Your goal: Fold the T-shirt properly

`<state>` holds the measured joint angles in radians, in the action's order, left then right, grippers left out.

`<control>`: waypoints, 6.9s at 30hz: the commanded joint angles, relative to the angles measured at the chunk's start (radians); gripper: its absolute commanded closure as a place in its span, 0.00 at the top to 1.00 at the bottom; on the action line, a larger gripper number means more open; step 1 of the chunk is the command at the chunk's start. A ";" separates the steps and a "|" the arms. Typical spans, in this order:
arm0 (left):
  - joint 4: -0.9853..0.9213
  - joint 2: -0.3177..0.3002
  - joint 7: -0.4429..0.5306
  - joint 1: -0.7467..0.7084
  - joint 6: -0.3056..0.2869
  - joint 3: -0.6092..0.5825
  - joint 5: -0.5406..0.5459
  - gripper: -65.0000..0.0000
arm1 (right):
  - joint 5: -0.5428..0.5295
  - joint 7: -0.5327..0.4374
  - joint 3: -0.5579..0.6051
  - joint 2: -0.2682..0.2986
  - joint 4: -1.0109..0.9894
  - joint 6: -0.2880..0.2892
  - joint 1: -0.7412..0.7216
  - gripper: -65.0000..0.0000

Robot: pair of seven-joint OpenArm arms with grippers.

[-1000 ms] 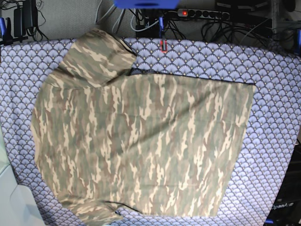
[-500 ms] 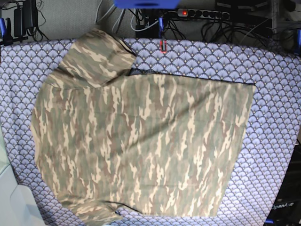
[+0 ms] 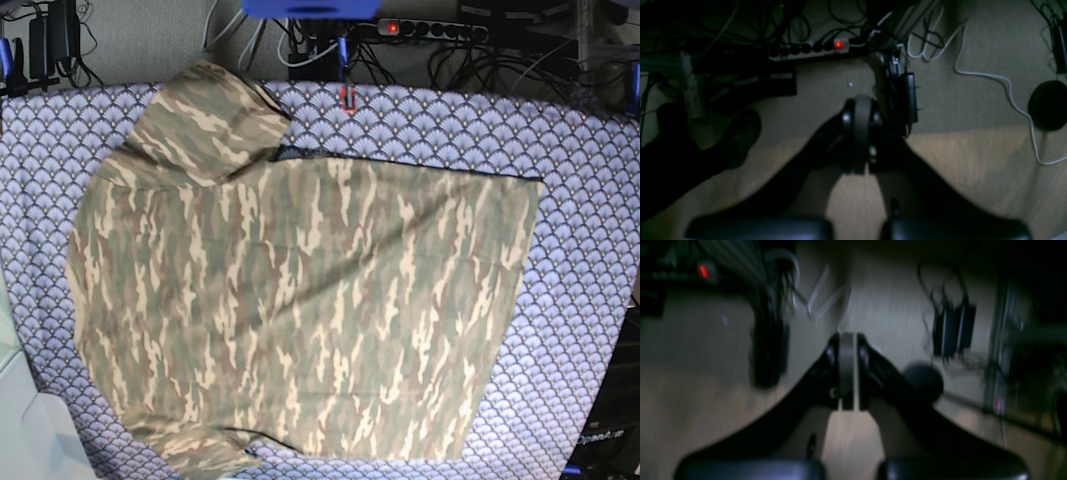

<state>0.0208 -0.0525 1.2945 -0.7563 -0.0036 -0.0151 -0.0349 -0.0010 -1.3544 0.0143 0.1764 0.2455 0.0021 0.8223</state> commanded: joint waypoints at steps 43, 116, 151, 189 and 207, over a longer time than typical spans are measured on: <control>1.740 -0.398 -0.468 -0.553 0.009 -0.019 0.412 0.00 | -0.012 1.100 -0.009 0.042 1.742 0.020 0.369 0.00; 1.936 -0.424 -1.380 -0.058 0.115 0.149 0.666 0.29 | -0.144 2.621 -0.683 -0.282 1.696 0.696 -0.570 0.53; 1.936 -0.427 -1.380 -0.059 0.118 0.149 0.668 0.29 | -0.399 2.626 -0.684 -0.291 1.466 0.696 -0.599 0.56; 1.936 -0.421 -1.380 -0.053 0.118 0.143 0.668 0.29 | -0.399 2.627 -0.702 -0.334 1.524 0.696 -0.533 0.38; 1.936 -0.421 -1.380 -0.052 0.119 0.148 0.668 0.29 | -0.397 2.627 -0.701 -0.321 1.593 0.696 -0.538 0.02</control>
<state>1.9392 -0.4652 -0.1089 -0.8032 0.1169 0.1238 0.6334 -0.3958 1.2739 -0.6857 -0.1524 1.8194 0.7025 0.2836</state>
